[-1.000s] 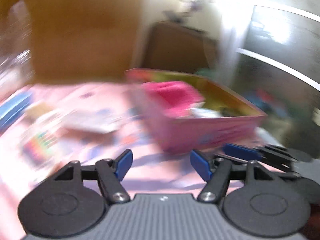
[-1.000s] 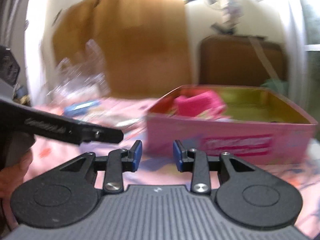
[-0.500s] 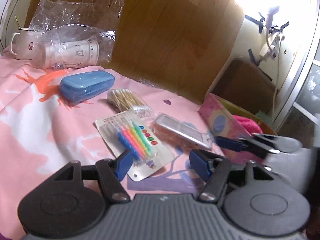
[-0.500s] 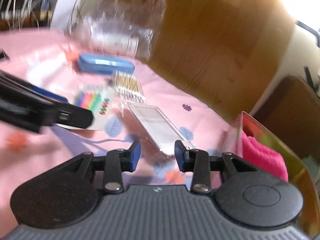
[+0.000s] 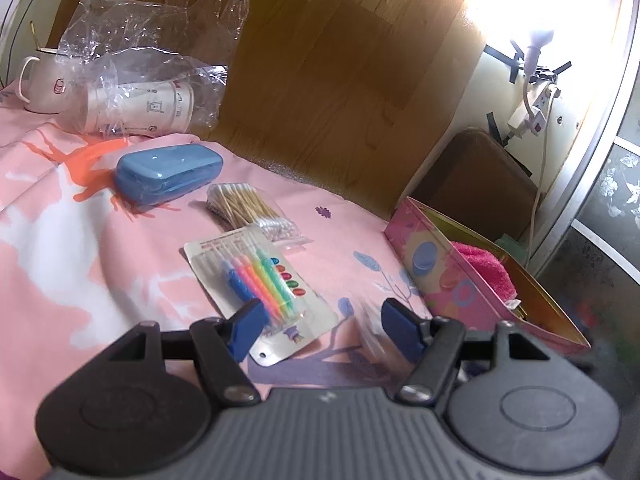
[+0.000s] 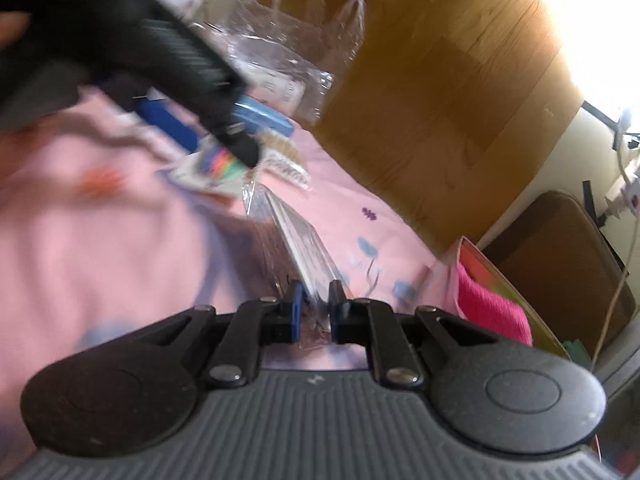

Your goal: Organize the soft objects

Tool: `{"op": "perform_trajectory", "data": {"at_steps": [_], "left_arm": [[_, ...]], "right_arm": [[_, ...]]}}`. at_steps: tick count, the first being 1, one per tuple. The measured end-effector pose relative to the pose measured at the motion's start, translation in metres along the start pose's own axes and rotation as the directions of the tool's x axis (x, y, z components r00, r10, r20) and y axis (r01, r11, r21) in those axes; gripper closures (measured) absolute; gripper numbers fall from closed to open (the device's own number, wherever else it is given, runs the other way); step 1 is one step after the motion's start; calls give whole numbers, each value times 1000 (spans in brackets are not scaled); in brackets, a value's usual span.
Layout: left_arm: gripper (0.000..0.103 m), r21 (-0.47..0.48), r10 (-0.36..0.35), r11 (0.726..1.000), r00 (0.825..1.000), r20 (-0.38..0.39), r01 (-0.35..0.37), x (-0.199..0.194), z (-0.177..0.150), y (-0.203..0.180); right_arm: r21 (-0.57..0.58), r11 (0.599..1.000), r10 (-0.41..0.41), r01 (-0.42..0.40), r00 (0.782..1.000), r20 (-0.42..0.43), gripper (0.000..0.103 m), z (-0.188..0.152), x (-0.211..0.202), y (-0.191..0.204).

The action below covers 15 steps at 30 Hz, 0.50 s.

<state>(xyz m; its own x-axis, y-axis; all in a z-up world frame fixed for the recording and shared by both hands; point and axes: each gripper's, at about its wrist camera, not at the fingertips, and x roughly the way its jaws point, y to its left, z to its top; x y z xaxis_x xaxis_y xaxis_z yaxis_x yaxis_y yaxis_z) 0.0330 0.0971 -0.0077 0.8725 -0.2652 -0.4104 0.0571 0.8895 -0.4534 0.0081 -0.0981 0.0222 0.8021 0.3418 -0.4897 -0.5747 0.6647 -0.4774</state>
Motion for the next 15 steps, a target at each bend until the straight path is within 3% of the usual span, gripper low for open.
{"op": "perform_trajectory", "data": {"at_steps": [7,11,15], "left_arm": [[37,132,5,991,999,-35,0,0,-7,-29],[37,134,-89,985,987,-132,107,4,-17,-56],[34,171,-164,963,954,-250,210,15,-32,-90]], "right_arm": [[28,999,-34,35,999,-13,85,-57,-67,-5],[108,991,-65,72,996,-66,60,-84,-89,-16],[315,949,27,-7,998,-60,47,-97,-103,-42]]}}
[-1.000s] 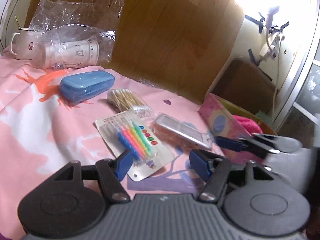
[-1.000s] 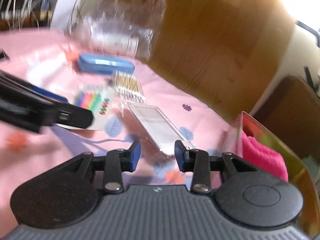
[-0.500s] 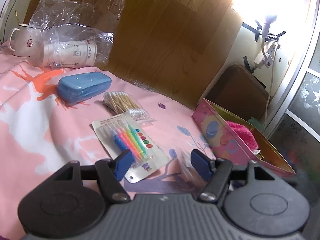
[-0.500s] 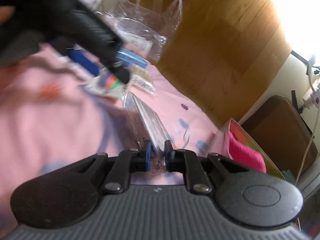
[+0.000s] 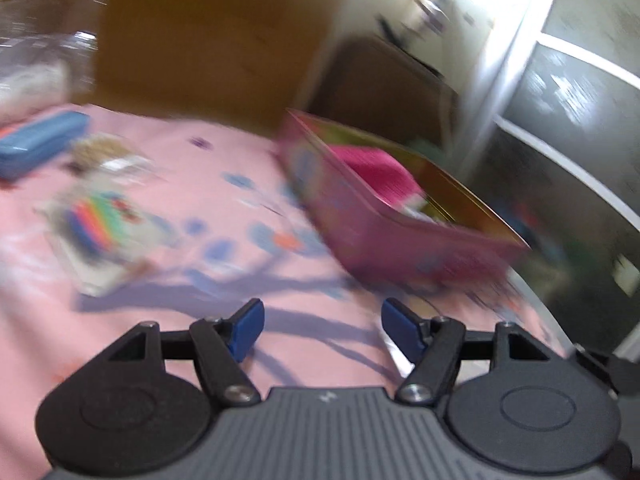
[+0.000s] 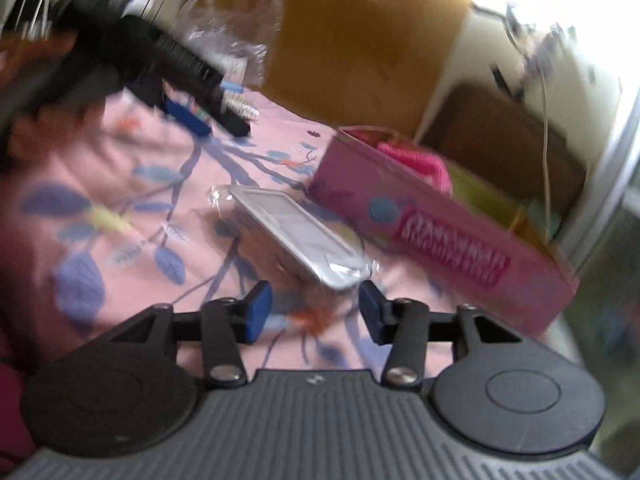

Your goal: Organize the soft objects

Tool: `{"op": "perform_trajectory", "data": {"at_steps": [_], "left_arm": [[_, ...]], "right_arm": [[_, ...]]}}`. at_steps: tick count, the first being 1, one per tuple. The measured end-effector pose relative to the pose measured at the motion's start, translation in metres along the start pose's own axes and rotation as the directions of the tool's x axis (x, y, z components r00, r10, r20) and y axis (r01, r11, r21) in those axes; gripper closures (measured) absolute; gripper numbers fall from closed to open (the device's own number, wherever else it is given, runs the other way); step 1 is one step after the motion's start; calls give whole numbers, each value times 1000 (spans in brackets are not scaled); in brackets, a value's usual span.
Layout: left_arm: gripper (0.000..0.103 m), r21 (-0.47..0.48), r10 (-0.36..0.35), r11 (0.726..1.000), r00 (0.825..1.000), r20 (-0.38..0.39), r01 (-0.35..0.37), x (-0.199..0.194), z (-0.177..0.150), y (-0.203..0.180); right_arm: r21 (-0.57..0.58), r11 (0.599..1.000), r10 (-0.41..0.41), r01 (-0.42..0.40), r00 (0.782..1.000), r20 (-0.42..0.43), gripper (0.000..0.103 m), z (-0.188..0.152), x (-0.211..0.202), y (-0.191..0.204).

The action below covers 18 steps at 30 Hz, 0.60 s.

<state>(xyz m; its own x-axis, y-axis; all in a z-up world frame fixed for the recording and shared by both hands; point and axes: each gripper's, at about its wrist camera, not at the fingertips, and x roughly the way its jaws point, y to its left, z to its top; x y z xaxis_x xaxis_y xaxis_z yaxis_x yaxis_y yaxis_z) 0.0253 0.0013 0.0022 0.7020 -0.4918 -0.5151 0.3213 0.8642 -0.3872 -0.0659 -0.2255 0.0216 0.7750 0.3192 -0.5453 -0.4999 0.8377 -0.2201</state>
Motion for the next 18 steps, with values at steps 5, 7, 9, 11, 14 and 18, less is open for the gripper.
{"op": "perform_trajectory", "data": {"at_steps": [5,7,9,11,14,18], "left_arm": [[33,17,-69,997,993,-100,71,25,-2,-27],[33,20,-90,995,987,-130,93,34,-5,-35],[35,67,-71,995,990,-125,80,36,-9,-46],[39,97,-64,992,990,-126,76,39,-11,-52],[41,111,-53,992,990,-130,67,37,-12,-58],[41,124,-92,987,992,-86,102,26,3,-66]], "right_arm": [[274,957,95,-92,995,2,37,3,7,-27],[333,937,110,-105,994,4,37,1,12,-27],[361,926,123,-114,992,0,36,1,21,-25],[360,926,115,-112,993,14,37,1,24,-19],[352,931,92,-99,995,36,50,2,21,-16],[378,922,63,-88,995,79,56,5,5,-25]]}}
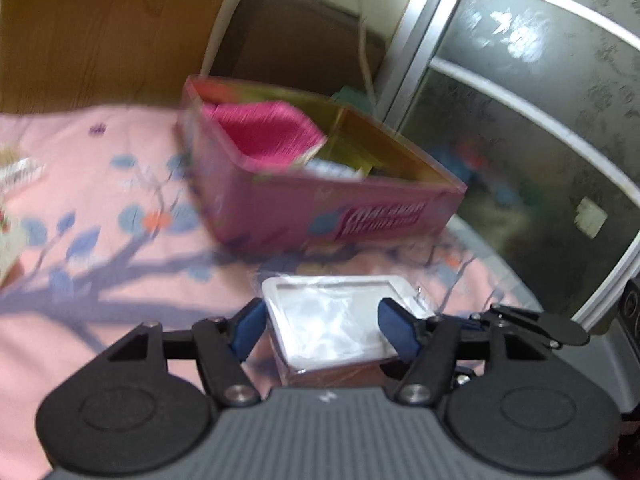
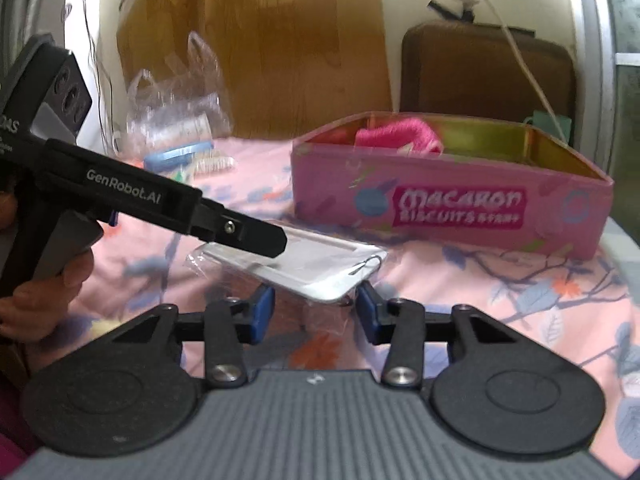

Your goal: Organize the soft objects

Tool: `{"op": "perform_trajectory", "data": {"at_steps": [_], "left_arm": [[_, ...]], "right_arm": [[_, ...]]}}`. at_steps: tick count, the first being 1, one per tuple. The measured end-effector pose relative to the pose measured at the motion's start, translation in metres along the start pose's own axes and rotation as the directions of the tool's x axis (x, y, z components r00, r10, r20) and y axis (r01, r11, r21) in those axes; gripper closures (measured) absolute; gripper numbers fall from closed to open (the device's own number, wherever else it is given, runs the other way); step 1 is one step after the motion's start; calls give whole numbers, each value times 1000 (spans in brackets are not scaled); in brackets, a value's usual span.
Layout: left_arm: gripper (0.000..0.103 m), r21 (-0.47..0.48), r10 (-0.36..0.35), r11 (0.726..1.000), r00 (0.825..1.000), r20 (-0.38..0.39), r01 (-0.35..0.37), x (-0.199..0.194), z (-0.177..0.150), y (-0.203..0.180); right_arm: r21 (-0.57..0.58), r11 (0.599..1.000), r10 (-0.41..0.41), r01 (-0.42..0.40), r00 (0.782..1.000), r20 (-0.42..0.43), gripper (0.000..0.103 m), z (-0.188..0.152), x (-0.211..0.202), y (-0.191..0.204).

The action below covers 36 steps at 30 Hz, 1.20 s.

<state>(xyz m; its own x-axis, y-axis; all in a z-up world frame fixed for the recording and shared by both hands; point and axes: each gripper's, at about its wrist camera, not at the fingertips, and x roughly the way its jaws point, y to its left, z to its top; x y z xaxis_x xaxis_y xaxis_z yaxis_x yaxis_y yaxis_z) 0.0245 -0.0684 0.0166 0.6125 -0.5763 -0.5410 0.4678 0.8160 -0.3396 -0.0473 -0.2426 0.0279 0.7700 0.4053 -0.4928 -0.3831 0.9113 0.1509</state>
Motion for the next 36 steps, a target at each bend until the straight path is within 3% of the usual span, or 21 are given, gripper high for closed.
{"op": "perform_trajectory", "data": {"at_steps": [6,12,15,18,20,22,36], "left_arm": [[41,111,-33,994,994,100,22,-2,45,-34],[41,164,-13,986,993,114,-6,47,94,-49],[39,150,35,988,995,96,-50,83,120,-45],[31,134,119,983,992,45,-124,126,139,-37],[31,122,195,974,981,-3,-193,152,146,-32],[33,97,226,970,974,-25,-223,163,146,-28],[32,158,214,962,975,64,-221,98,112,-56]], "right_arm": [[4,998,-55,55,986,160,56,29,-27,-12],[37,987,-160,156,970,185,56,58,-1,-51],[52,980,-199,193,966,166,56,70,24,-69],[64,964,-264,258,958,114,55,82,58,-92],[39,938,-345,343,936,71,55,86,81,-99],[29,918,-397,396,916,59,55,86,91,-103],[168,928,-359,332,919,165,55,58,26,-83]]}}
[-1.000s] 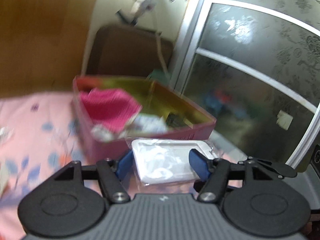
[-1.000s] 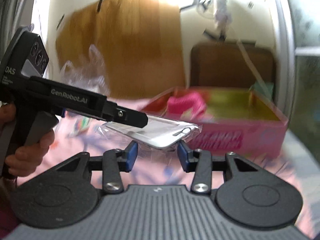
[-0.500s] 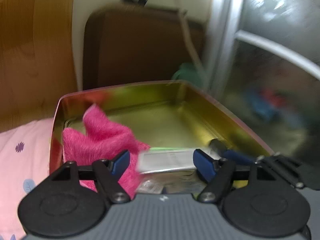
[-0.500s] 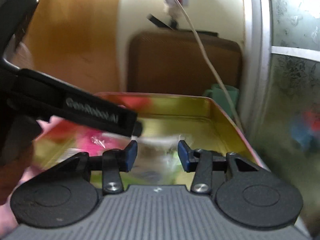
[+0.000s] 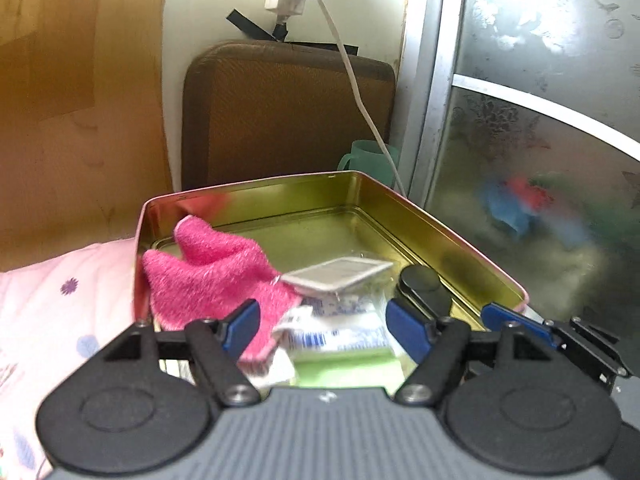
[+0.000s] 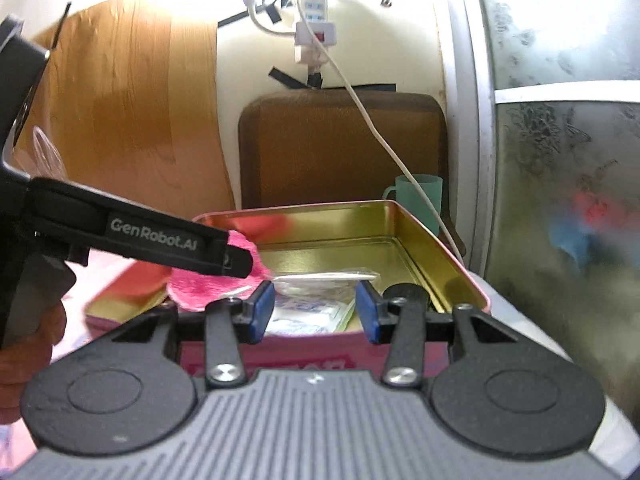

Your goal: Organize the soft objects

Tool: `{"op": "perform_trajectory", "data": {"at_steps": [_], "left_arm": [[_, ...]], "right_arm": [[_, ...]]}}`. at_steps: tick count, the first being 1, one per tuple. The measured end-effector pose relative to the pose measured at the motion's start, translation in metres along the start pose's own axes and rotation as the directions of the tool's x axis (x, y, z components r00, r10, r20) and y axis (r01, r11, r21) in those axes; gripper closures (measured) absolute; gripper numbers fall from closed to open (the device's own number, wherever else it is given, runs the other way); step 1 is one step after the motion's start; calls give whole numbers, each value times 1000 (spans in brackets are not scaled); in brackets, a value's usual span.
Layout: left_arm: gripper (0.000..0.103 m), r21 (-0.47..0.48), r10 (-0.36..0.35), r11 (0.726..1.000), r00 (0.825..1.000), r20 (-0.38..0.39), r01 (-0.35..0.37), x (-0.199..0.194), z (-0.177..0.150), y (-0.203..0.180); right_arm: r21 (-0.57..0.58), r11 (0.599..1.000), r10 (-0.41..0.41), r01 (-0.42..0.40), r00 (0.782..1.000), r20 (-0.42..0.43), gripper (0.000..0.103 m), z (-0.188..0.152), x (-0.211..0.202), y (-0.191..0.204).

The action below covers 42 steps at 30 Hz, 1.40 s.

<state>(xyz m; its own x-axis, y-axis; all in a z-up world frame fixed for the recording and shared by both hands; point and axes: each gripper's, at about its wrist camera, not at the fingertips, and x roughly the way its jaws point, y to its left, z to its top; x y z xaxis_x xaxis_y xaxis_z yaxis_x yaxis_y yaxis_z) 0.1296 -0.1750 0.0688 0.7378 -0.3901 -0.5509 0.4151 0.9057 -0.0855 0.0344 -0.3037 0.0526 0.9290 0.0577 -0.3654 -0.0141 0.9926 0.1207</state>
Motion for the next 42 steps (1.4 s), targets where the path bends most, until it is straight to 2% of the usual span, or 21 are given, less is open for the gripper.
{"op": "perform_trajectory", "data": {"at_steps": [7,9,12,16,22,23,24,25,27,33,42], "left_arm": [[26,4,18,1000,1000,10,-18,-46,-40,2],[23,-12,25,1000,1000,10,-25,-57,-55,7],[23,-15,51,999,999,-7,-51,-67,-72,15],[22,-12,130,991,990,-51,-131,-69,-92,28],[22,-56,216,973,967,-134,-225,-63,-114,52],[20,-51,227,970,964,-136,-236,-64,-117,54],[11,-43,243,967,961,-135,-250,-64,-118,54],[7,-38,259,963,957,-127,-266,-65,-120,54],[5,-25,282,958,953,-109,-286,-70,-124,53],[5,-10,287,957,949,-130,-291,-67,-131,54],[1,-33,276,959,954,-120,-281,-66,-135,59]], "right_arm": [[93,995,35,-35,999,5,54,-14,-31,10],[114,993,47,-45,999,-14,46,-20,-37,14],[119,991,58,-53,998,-40,45,-31,-43,24],[109,991,83,-73,992,-93,45,-43,-45,37],[142,985,126,-101,977,-173,42,-55,-46,46],[139,985,124,-99,976,-179,38,-56,-47,48],[136,986,121,-97,975,-185,35,-57,-47,49],[138,986,118,-92,974,-194,34,-58,-47,51],[149,985,121,-90,970,-213,32,-59,-45,52],[192,977,134,-88,961,-241,30,-64,-41,48],[183,979,125,-85,967,-223,21,-68,-44,55]]}}
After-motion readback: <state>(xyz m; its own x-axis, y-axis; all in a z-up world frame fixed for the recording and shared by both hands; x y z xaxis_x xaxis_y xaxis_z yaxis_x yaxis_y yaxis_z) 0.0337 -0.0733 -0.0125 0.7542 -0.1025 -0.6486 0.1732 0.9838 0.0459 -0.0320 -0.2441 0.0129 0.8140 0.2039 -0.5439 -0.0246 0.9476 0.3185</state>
